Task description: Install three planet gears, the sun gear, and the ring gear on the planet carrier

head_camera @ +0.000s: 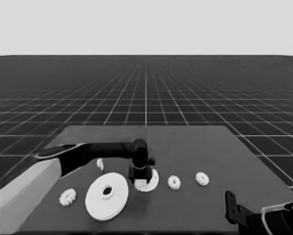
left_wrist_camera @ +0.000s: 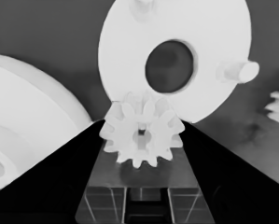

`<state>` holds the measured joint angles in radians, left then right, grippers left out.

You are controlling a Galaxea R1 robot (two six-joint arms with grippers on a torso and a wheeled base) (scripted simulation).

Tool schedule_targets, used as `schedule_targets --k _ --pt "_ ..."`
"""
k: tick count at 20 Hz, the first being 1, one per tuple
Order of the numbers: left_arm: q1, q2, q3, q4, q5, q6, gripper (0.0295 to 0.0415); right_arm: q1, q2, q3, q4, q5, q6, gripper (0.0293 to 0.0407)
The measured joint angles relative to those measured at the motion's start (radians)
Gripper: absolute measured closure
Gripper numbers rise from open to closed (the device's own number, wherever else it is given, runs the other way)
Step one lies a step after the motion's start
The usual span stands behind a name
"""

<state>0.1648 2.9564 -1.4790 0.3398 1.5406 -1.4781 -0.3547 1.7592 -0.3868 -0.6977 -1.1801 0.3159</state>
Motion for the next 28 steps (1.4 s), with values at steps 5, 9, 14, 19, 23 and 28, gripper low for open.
schedule_targets --k 5,9,14,19,23,28 --pt "0.016 0.004 -0.016 0.017 -0.006 0.01 0.0399 0.0 0.0 0.0 0.0 0.0 0.0 0.0315" --pt "0.017 0.004 -0.017 0.019 -0.007 0.011 0.033 0.0 0.0 0.0 0.0 0.0 0.0 0.0315" --pt "0.017 0.004 -0.017 0.019 -0.007 0.011 0.0326 0.0 0.0 0.0 0.0 0.0 0.0 0.0315" --pt "-0.116 -0.014 0.071 -0.112 0.024 -0.052 0.0326 0.0 0.0 0.0 0.0 0.0 0.0 0.0315" --pt "-0.149 -0.015 0.08 -0.145 0.025 -0.059 0.0326 0.0 0.0 0.0 0.0 0.0 0.0 0.0315" --pt "-0.135 -0.609 0.62 -0.132 0.001 0.05 0.0325 0.0 0.0 0.0 0.0 0.0 0.0 0.0315"
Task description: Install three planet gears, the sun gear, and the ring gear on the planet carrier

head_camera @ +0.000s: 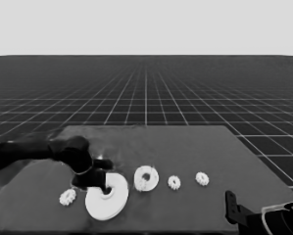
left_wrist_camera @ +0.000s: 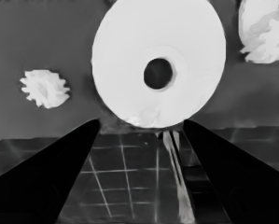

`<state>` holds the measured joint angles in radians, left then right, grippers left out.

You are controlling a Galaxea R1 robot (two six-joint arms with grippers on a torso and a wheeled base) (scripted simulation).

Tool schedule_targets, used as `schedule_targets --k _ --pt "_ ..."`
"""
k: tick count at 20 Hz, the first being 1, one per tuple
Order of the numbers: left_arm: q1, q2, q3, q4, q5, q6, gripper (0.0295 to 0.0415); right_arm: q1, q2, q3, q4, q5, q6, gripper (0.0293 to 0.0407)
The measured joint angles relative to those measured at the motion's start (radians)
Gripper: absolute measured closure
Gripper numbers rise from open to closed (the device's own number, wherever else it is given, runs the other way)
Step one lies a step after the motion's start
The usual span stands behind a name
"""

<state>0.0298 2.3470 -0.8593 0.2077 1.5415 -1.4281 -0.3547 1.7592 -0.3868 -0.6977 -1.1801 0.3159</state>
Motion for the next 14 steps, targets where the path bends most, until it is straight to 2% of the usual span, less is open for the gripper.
schedule_targets --k 1,2,4,8,9,10,12,14 --pt "0.004 -0.19 -0.005 -0.001 -0.036 0.162 0.0326 0.0 0.0 0.0 0.0 0.0 0.0 0.0315" --pt "0.005 -0.283 -0.048 -0.008 -0.062 0.279 0.0326 0.0 0.0 0.0 0.0 0.0 0.0 0.0315" --pt "0.007 -0.345 -0.111 -0.019 -0.086 0.393 0.0326 0.0 0.0 0.0 0.0 0.0 0.0 0.0315" --pt "0.007 -0.364 -0.146 -0.026 -0.097 0.446 0.0326 0.0 0.0 0.0 0.0 0.0 0.0 0.0315" --pt "0.109 -0.344 -0.184 0.061 -0.159 0.453 0.0326 0.0 0.0 0.0 0.0 0.0 0.0 0.0315" --pt "0.173 -0.324 -0.22 0.109 -0.197 0.459 0.0326 0.0 0.0 0.0 0.0 0.0 0.0 0.0315" --pt "0.227 -0.3 -0.263 0.148 -0.233 0.466 0.0326 0.0 0.0 0.0 0.0 0.0 0.0 0.0315" --pt "0.243 -0.291 -0.28 0.16 -0.246 0.469 0.0326 0.0 0.0 0.0 0.0 0.0 0.0 0.0315"
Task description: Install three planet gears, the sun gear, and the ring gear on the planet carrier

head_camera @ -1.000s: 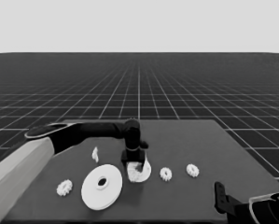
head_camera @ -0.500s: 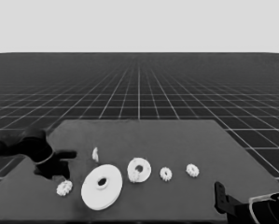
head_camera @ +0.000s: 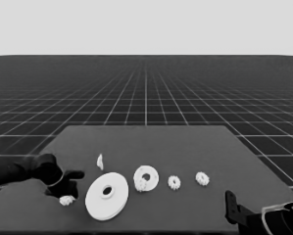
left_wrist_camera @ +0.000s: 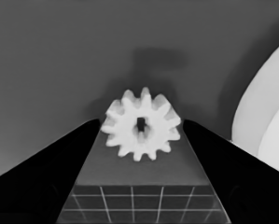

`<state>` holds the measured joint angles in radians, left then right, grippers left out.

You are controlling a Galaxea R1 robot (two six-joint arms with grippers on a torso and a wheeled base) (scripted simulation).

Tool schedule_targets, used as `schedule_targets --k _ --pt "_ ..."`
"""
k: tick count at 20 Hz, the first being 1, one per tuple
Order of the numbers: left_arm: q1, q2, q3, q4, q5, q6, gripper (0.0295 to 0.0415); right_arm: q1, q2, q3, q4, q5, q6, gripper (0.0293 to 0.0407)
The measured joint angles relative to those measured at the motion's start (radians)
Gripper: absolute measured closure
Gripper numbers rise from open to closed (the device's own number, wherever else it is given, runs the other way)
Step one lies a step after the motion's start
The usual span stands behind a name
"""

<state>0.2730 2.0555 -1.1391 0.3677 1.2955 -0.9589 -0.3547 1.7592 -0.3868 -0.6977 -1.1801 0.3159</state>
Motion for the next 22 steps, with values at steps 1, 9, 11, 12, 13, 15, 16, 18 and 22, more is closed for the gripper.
schedule_targets --k 1,9,11,12,13,15,16,18,22 --pt "0.003 0.002 -0.004 0.003 -0.003 0.001 0.0326 0.0 0.0 0.0 0.0 0.0 0.0 0.0315" --pt "0.007 0.004 -0.008 0.006 -0.007 0.001 0.0398 0.0 0.0 0.0 0.0 0.0 0.0 0.0315" --pt "0.007 0.004 -0.008 0.006 -0.007 0.001 0.0398 0.0 0.0 0.0 0.0 0.0 0.0 0.0315" --pt "0.007 0.004 -0.008 0.006 -0.007 0.001 0.0398 0.0 0.0 0.0 0.0 0.0 0.0 0.0315" --pt "0.007 0.004 -0.008 0.006 -0.007 0.001 0.0398 0.0 0.0 0.0 0.0 0.0 0.0 0.0315" --pt "-0.074 -0.037 0.068 -0.06 0.057 -0.011 0.0398 0.0 0.0 0.0 0.0 0.0 0.0 0.0315" --pt "-0.139 -0.057 0.102 -0.109 0.094 -0.015 0.0398 0.0 0.0 0.0 0.0 0.0 0.0 0.0315" --pt "-0.203 -0.07 0.123 -0.159 0.129 -0.016 0.0398 0.0 0.0 0.0 0.0 0.0 0.0 0.0315" --pt "-0.232 -0.074 0.129 -0.184 0.145 -0.016 0.0398 0.0 0.0 0.0 0.0 0.0 0.0 0.0315"
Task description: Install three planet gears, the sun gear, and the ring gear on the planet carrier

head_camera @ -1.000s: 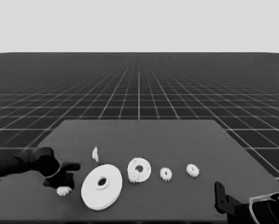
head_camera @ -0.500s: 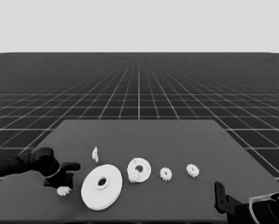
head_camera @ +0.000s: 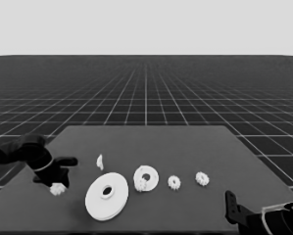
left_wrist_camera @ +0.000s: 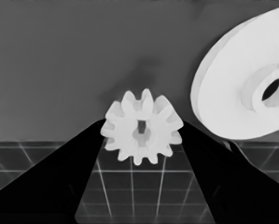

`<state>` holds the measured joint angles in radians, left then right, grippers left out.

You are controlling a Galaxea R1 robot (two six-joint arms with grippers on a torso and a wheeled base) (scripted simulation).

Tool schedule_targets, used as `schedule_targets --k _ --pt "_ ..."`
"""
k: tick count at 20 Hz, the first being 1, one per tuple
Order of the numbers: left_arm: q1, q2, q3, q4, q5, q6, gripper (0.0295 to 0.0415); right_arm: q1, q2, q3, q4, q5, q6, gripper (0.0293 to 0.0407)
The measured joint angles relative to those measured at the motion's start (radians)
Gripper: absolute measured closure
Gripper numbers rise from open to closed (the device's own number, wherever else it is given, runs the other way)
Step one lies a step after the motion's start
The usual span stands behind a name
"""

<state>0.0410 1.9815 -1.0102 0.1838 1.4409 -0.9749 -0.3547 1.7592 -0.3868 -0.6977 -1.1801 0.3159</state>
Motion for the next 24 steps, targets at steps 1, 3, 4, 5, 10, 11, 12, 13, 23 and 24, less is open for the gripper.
schedule_targets --k 1,3,4,5,10,11,12,13,23,24 --pt "-0.002 0.0 0.0 -0.001 0.001 0.0 0.0398 0.0 0.0 0.0 0.0 0.0 0.0 0.0315" --pt "-0.039 0.206 -0.052 0.011 0.094 -0.354 0.0398 0.0 0.0 0.0 0.0 0.0 0.0 0.0315" --pt "-0.057 0.558 -0.183 -0.006 0.125 -0.484 0.0398 0.0 0.0 0.0 0.0 0.0 0.0 0.0315" --pt "-0.063 0.778 -0.381 -0.019 0.113 -0.443 0.0398 0.0 0.0 0.0 0.0 0.0 0.0 0.0315" --pt "-0.064 1.064 -0.827 -0.04 0.073 -0.233 0.0398 0.0 0.0 0.0 0.0 0.0 0.0 0.0315" --pt "-0.064 1.074 -0.847 -0.041 0.072 -0.223 0.0398 0.0 0.0 0.0 0.0 0.0 0.0 0.0315" --pt "-0.064 1.08 -0.859 -0.041 0.071 -0.216 0.0398 0.0 0.0 0.0 0.0 0.0 0.0 0.0315" --pt "-0.01 1.095 -0.901 0.013 0.045 -0.192 0.0398 0.0 0.0 0.0 0.0 0.0 0.0 0.0315" --pt "0.079 1.129 -0.999 0.081 -0.005 -0.14 0.0366 0.0 0.0 0.0 0.0 0.0 0.0 0.0315" --pt "0.079 1.129 -0.999 0.081 -0.005 -0.14 0.0339 0.0 0.0 0.0 0.0 0.0 0.0 0.0315"
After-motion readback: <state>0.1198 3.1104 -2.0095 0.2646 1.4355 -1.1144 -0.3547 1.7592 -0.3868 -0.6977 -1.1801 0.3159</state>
